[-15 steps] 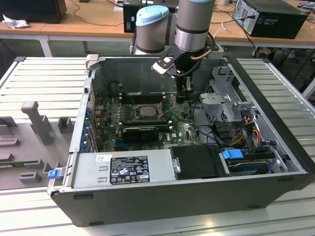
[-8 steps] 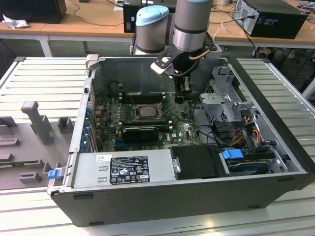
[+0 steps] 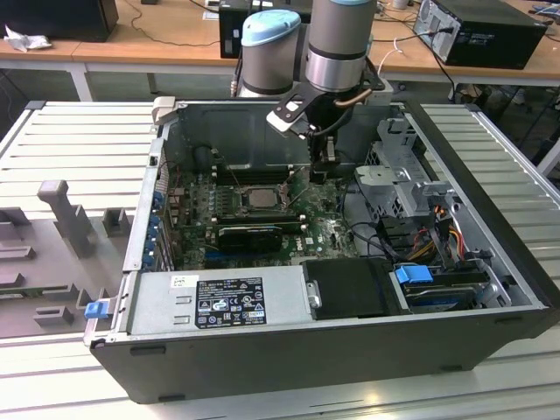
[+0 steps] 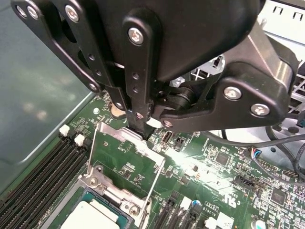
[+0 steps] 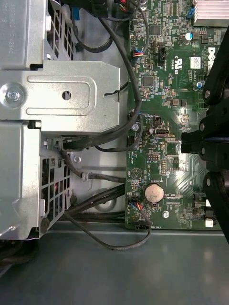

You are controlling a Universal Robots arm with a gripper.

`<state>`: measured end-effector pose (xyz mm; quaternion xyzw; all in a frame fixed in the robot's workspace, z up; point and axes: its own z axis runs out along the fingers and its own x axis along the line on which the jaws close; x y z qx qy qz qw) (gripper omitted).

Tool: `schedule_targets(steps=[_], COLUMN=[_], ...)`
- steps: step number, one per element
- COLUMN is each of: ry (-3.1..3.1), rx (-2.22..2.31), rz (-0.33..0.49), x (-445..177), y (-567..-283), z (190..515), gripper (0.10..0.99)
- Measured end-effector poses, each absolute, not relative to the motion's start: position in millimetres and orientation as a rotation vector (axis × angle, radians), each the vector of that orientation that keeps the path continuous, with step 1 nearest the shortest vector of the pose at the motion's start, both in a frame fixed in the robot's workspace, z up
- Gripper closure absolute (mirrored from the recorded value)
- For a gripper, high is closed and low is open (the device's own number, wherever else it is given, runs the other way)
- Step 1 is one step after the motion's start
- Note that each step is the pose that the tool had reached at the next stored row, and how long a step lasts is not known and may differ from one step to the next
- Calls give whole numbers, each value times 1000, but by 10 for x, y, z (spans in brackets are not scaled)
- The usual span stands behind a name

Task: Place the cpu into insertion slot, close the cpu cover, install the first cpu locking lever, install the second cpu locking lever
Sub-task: 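Close the cpu cover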

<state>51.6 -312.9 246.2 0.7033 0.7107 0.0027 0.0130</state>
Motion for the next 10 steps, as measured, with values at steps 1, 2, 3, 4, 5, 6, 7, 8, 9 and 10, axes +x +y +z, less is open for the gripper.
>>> schedule_targets(steps=[1, 2, 3, 4, 5, 6, 7, 8, 9, 10], ry=[2214, 2214, 2214, 2214, 2214, 2214, 2214, 2214, 2214, 2214], rx=[2191, 2191, 2192, 2192, 2191, 2191, 2192, 2191, 2192, 2192], rz=[8, 8, 8, 8, 8, 8, 8, 8, 8, 8], x=[513, 510, 507, 503, 499, 497, 492, 489, 486, 484], y=[-3129, -3129, -3129, -3129, -3129, -3129, -3129, -3129, -3128, -3128], z=[2461, 2462, 2462, 2461, 2461, 2462, 2462, 2462, 2461, 2461], gripper=[980, 980, 980, 980, 980, 980, 980, 980, 980, 980])
